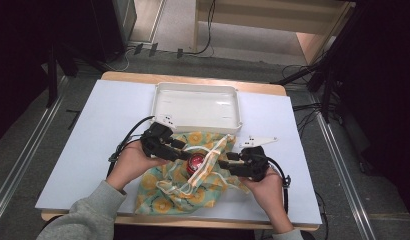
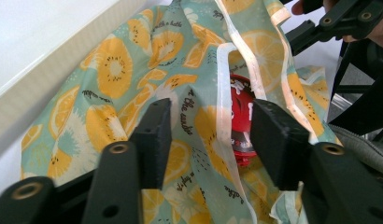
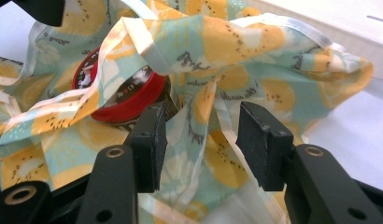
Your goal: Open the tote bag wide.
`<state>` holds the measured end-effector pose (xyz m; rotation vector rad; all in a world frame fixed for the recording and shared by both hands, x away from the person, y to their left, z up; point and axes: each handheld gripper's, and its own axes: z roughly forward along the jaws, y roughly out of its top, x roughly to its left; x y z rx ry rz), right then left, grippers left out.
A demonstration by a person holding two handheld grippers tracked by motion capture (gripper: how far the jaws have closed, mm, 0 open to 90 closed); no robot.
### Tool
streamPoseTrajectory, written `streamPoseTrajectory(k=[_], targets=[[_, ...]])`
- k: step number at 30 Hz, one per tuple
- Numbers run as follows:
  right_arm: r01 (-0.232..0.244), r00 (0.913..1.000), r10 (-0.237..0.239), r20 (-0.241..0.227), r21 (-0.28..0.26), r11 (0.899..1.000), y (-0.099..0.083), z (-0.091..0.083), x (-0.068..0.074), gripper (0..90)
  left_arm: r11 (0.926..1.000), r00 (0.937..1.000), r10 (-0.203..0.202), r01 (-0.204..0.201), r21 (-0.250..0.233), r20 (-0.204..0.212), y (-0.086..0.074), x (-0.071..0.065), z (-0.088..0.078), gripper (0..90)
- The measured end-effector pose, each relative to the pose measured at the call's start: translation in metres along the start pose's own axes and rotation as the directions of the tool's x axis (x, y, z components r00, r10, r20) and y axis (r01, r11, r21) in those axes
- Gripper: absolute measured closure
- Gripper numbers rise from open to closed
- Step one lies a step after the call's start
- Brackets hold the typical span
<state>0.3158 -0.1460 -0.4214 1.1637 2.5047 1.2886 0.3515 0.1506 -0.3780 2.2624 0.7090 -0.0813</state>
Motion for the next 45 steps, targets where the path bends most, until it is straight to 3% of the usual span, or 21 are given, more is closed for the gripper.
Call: streamPoseTrajectory(k=[1,4,6,8,9,21,29,40,45], targets=[[0.0,1.0,0.0,0.0,0.0,1.0,0.0,0.0,0.0,53.5,1.0,1.0,0.0,0.0,-0.002,0.002,0.0,0.0,0.0,52.5],[-0.001,1.0,0.001,0.0,0.005,1.0,0.002,0.005,0.001,53.5,1.0,1.0,0.0,0.0,0.003,0.001,-0.002,0.001,0.0,71.9],[-0.002,1.0,0.002,0.004,0.011,1.0,0.002,0.008,0.001,53.6,1.0,1.0,-0.003,0.003,-0.006,0.002,-0.004,0.001,0.0,80.7],[0.001,1.0,-0.001,0.007,0.013,1.0,0.003,0.01,0.001,54.0,1.0,0.9999,0.004,-0.004,-0.001,0.01,-0.006,0.002,0.0,83.5],[-0.001,1.0,0.001,0.006,0.016,1.0,0.003,0.012,0.001,55.0,1.0,0.9998,0.005,-0.005,0.005,0.017,-0.006,0.002,0.0,90.0],[-0.02,0.9997,0.019,0.013,0.054,0.998,0.003,0.02,-0.003,67.4,0.9974,0.9997,-0.021,0.022,-0.069,0.015,-0.017,0.005,-0.026,90.0],[-0.013,0.9998,0.011,0.016,0.081,0.997,0.002,0.019,-0.002,88.4,0.9918,0.9979,-0.065,0.065,-0.11,0.0,-0.032,0.015,-0.047,90.0],[0.01,0.9985,-0.014,0.052,0.07,0.997,0.0,-0.007,-0.001,90.0,0.972,0.9867,-0.161,0.153,-0.178,-0.027,-0.065,0.035,-0.085,90.0],[0.021,0.9976,-0.025,0.064,0.063,0.998,0.001,-0.018,0.002,90.0,0.9658,0.9816,-0.188,0.178,-0.189,-0.035,-0.077,0.04,-0.093,90.0]])
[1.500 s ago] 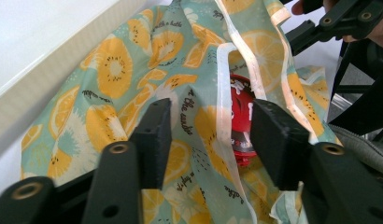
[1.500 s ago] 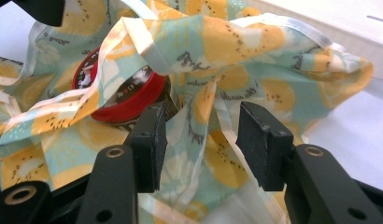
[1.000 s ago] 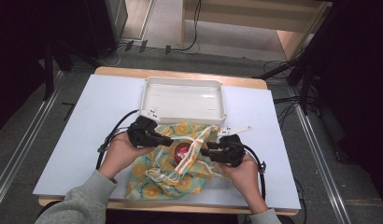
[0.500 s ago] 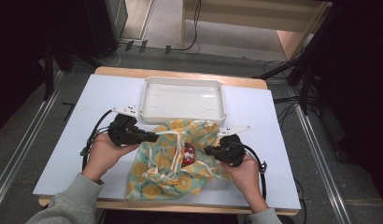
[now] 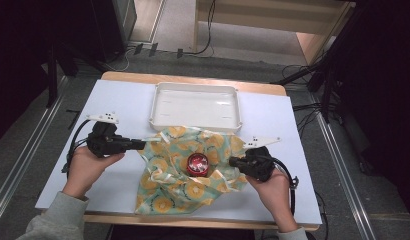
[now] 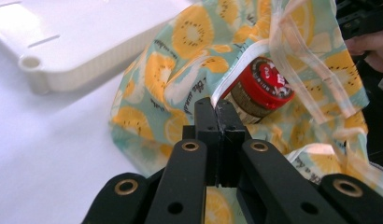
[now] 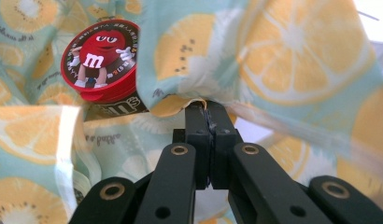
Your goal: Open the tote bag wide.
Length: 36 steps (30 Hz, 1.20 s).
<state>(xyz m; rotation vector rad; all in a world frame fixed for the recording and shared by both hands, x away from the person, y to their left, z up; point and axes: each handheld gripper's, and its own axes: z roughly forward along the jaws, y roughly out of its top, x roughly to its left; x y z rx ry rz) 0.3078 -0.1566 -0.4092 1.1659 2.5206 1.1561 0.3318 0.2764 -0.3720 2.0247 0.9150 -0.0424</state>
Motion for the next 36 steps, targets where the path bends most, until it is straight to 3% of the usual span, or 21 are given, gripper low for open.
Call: streamPoseTrajectory(k=[20,27,30,33,36], targets=[[-0.007,0.9991,0.006,0.042,0.018,1.0,-0.011,-0.01,-0.014,90.0,0.9989,0.9974,-0.044,0.045,0.015,-0.056,-0.032,0.027,-0.01,90.0],[-0.006,0.9985,0.004,0.055,0.04,0.999,-0.017,-0.008,-0.016,90.0,0.9979,0.9972,-0.049,0.051,0.04,-0.057,-0.038,0.032,-0.002,90.0],[-0.02,0.998,0.017,0.06,0.046,0.999,-0.019,-0.005,-0.017,90.0,0.9956,0.9958,-0.066,0.07,0.062,-0.063,-0.041,0.038,0.007,90.0],[-0.016,0.9985,0.013,0.054,0.049,0.999,-0.019,-0.002,-0.016,90.0,0.9926,0.9941,-0.101,0.104,0.064,-0.039,-0.044,0.043,0.011,90.0],[-0.016,0.9988,0.014,0.046,0.05,0.999,-0.019,0.002,-0.016,90.0,0.9912,0.9933,-0.111,0.113,0.069,-0.035,-0.045,0.045,0.014,89.9]])
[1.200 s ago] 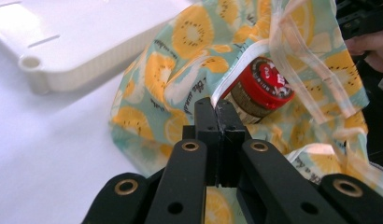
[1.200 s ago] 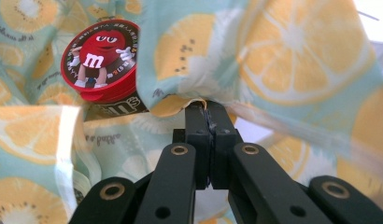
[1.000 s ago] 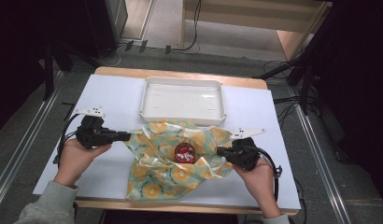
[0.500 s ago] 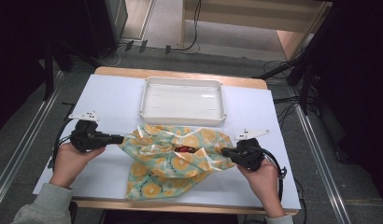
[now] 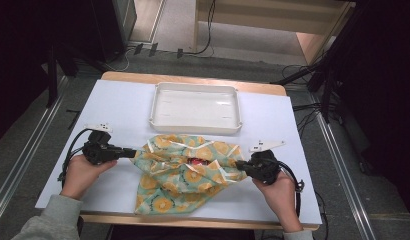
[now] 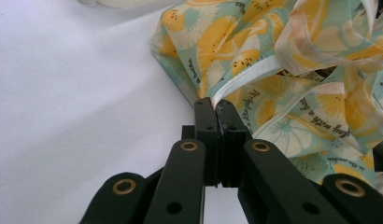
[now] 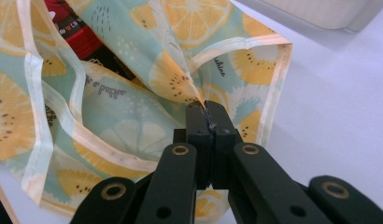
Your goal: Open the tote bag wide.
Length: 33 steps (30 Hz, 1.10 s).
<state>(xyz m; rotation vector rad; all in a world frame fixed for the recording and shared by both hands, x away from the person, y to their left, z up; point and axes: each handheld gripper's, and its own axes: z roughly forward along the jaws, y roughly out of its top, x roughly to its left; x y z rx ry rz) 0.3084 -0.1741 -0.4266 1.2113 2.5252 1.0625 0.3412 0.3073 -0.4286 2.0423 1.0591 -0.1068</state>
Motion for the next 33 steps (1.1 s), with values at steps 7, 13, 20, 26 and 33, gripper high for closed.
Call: streamPoseTrajectory(k=[7,13,20,26,33], targets=[[0.021,0.9996,-0.021,-0.02,-0.015,1.0,0.002,0.001,0.004,80.0,1.0,1.0,-0.001,0.001,-0.003,-0.006,0.0,0.0,0.001,75.7],[0.03,0.9992,-0.031,-0.025,-0.052,0.998,0.005,-0.008,0.008,72.4,0.9994,0.9994,0.028,-0.029,-0.02,-0.018,0.003,-0.007,-0.006,60.0],[0.052,0.9978,-0.055,-0.036,-0.087,0.995,0.01,-0.018,0.016,70.7,0.9981,0.9983,0.05,-0.051,-0.035,-0.029,0.011,-0.018,-0.02,50.6],[0.058,0.9964,-0.064,-0.056,-0.101,0.993,0.013,-0.026,0.024,72.3,0.9954,0.9964,0.085,-0.084,-0.046,0.007,0.018,-0.037,-0.027,50.3],[0.069,0.9945,-0.076,-0.072,-0.097,0.993,0.016,-0.026,0.031,72.3,0.9914,0.9911,0.128,-0.127,-0.032,0.037,0.029,-0.055,-0.019,45.9]])
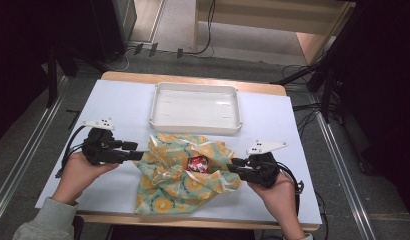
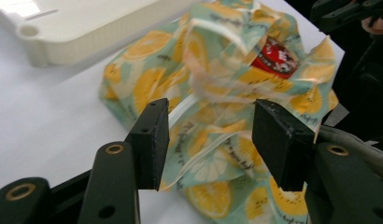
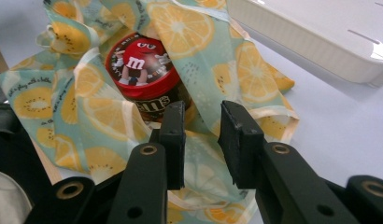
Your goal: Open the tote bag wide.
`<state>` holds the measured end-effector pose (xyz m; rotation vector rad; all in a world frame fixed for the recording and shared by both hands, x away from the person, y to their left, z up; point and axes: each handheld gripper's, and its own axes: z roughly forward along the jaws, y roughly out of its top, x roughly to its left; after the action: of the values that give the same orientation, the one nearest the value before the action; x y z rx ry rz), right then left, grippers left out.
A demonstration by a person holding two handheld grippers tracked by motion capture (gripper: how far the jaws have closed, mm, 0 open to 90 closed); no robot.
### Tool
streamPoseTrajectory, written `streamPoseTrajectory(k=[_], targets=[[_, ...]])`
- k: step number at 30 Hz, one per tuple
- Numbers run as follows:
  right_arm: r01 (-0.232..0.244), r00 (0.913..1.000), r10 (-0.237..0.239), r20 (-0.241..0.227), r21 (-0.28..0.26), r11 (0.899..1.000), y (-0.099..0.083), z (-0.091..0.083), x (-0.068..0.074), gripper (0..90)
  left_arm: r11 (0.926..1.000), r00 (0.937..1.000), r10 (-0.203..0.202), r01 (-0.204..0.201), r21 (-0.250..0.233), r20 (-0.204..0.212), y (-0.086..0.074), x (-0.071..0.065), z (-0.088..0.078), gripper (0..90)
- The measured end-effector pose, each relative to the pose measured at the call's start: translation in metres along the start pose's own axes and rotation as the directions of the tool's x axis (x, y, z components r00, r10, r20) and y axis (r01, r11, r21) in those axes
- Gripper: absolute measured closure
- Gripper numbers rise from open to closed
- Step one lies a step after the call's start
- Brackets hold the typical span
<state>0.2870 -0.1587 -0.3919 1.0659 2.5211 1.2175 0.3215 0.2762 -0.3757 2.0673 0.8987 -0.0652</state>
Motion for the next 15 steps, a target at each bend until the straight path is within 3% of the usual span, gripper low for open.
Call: streamPoseTrajectory(k=[9,15], targets=[[0.009,0.9999,-0.009,-0.013,0.004,1.0,0.002,0.001,0.005,72.2,0.9991,0.9988,0.041,-0.041,0.01,0.028,0.021,-0.01,0.015,35.6],[0.018,0.9995,-0.018,-0.024,0.003,1.0,0.004,0.004,0.01,71.2,0.9993,0.9997,0.016,-0.017,0.035,0.018,0.027,-0.005,0.035,31.6]])
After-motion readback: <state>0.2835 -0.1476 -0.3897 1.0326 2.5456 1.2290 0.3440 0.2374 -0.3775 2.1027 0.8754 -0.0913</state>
